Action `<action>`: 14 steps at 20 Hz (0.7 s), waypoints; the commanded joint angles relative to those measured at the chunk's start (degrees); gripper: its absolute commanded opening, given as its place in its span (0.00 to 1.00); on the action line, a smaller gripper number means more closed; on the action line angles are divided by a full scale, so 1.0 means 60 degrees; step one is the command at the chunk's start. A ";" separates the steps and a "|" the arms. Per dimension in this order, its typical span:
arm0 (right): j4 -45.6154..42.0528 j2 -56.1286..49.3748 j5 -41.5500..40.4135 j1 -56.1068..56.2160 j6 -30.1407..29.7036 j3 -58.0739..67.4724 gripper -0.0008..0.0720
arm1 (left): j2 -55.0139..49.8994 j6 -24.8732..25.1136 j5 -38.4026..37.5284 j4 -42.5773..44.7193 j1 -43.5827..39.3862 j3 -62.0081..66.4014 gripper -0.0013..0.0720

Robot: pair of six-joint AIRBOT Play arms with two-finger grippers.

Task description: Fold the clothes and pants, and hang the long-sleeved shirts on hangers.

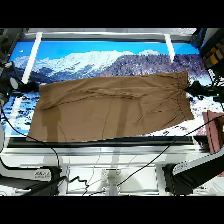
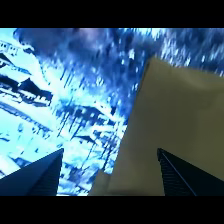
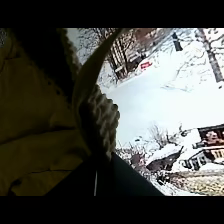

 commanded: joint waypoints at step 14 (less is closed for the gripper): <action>-0.0204 0.0004 -0.0066 0.0007 -0.0011 0.0004 0.06 | -0.2058 0.4703 0.1705 -0.4557 0.0142 0.0801 0.77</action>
